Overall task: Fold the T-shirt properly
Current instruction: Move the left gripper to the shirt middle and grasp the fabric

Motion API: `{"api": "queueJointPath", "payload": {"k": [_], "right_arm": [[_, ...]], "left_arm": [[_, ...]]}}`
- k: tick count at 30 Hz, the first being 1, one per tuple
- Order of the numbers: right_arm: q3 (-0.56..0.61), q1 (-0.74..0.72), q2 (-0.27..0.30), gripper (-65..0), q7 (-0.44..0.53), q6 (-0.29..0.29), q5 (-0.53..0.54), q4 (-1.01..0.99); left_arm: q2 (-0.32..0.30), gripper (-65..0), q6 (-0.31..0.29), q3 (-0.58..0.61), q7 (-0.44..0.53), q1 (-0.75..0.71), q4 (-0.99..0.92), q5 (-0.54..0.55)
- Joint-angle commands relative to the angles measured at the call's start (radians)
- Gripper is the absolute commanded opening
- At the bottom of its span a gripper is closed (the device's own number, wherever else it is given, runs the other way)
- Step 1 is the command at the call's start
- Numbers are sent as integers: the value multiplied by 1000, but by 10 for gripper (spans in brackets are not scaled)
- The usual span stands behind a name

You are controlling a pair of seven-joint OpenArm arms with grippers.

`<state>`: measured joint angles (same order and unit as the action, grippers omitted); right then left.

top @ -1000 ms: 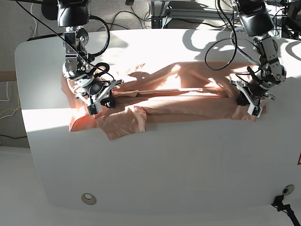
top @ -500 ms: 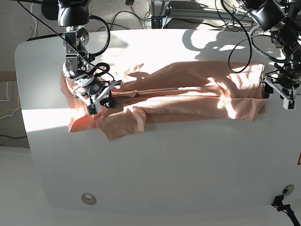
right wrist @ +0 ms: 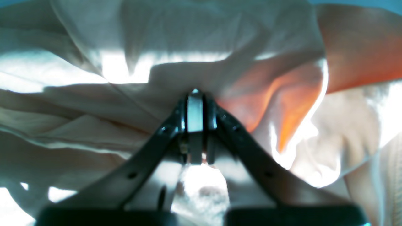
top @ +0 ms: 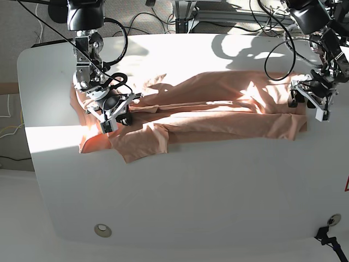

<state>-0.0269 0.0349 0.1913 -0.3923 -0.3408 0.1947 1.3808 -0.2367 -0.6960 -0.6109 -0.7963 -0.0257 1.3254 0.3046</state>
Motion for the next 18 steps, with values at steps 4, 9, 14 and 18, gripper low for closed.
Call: {"api": "queueJointPath", "payload": {"k": [4, 9, 14, 18], "right_arm": [[-5, 6, 7, -650, -64, 18, -37, -2], [-6, 6, 9, -650, -64, 18, -37, -2], [-6, 7, 9, -650, -64, 18, -37, -4], [-6, 7, 7, -650, -64, 18, -37, -5]], "left_arm": [[32, -302, -2, 49, -33, 22, 4, -6], [32, -556, -2, 55, -31, 31, 10, -6], [32, -650, -2, 55, -31, 25, 108, -6], [61, -650, -2, 84, -68, 2, 263, -6]]}}
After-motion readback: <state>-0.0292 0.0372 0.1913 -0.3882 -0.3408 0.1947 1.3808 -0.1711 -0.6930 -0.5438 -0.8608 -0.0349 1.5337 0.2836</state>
